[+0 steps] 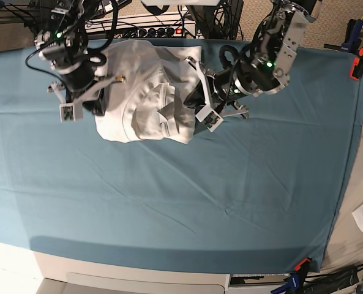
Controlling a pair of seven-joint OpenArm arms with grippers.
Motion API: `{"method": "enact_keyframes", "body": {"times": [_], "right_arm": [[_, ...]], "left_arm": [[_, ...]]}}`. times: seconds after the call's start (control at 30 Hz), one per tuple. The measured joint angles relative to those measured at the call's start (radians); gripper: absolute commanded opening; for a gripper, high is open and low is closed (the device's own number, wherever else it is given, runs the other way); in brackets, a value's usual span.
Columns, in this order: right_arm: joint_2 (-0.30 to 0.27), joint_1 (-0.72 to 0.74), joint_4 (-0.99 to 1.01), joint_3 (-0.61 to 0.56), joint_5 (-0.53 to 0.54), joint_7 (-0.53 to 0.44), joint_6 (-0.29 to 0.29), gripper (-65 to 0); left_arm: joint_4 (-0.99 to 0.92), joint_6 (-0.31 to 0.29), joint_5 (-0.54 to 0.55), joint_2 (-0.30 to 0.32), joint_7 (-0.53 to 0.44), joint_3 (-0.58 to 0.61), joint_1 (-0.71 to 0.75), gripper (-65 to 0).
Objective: Fold the T-shirt properly
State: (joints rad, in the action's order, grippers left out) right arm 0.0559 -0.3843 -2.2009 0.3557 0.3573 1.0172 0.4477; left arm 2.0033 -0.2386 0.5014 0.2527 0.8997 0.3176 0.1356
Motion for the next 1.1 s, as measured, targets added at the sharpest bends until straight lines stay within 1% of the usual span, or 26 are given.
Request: {"method": "enact_keyframes", "body": {"times": [0.1, 0.17, 0.27, 0.3, 0.37, 0.43, 0.6, 0.7, 0.8, 0.87, 1.0, 1.1], "right_arm": [[0.0, -0.048, 0.0, 0.0, 0.01, -0.001, 0.0, -65.0], [0.0, -0.071, 0.0, 0.0, 0.009, -0.005, 0.001, -65.0], [0.0, -0.096, 0.0, 0.0, 0.012, -0.024, 0.021, -65.0], [0.0, -0.101, 0.0, 0.0, 0.016, -0.024, 0.024, -65.0], [0.0, -0.103, 0.0, 0.0, 0.019, -0.024, 0.024, -65.0], [0.0, -0.103, 0.0, 0.0, 0.019, -0.031, 0.024, -65.0], [0.0, -0.103, 0.0, 0.0, 0.019, -0.034, 0.024, -65.0], [0.0, -0.103, 0.01, 0.0, 0.019, -0.05, 0.024, -65.0], [0.003, -0.103, 0.032, 0.0, 0.021, -0.069, 0.024, -65.0], [0.003, -0.103, 0.051, 0.0, 0.026, -0.077, 0.024, -65.0], [0.003, -0.101, 0.083, 0.0, 0.03, -0.091, 0.024, -65.0], [0.003, -0.099, 0.106, 0.0, 0.032, -0.102, 0.024, -65.0]], "left_arm": [[0.0, -0.04, 0.086, -0.001, -0.026, -0.03, 0.0, -65.0], [0.0, -0.045, 0.112, -0.013, -0.039, -0.046, 0.0, -65.0], [0.0, -0.046, 0.133, -0.04, -0.051, -0.051, -0.006, -65.0], [0.0, -0.066, 0.134, -0.052, -0.066, -0.051, -0.009, -65.0], [0.0, -0.097, 0.171, -0.071, -0.064, -0.051, -0.018, -65.0], [0.0, -0.106, 0.192, -0.099, -0.064, -0.051, -0.021, -65.0], [0.0, -0.114, 0.192, -0.164, -0.072, -0.05, -0.03, -65.0], [-0.023, -0.114, 0.183, -0.167, -0.101, -0.013, -0.031, -65.0], [-0.078, -0.115, 0.108, -0.167, -0.143, 0.039, -0.03, -65.0], [-0.103, -0.111, 0.082, -0.167, -0.161, 0.063, -0.03, -65.0], [-0.134, -0.106, 0.068, -0.167, -0.165, 0.084, -0.052, -65.0], [-0.135, -0.102, 0.025, -0.182, -0.168, 0.084, -0.074, -65.0]]}}
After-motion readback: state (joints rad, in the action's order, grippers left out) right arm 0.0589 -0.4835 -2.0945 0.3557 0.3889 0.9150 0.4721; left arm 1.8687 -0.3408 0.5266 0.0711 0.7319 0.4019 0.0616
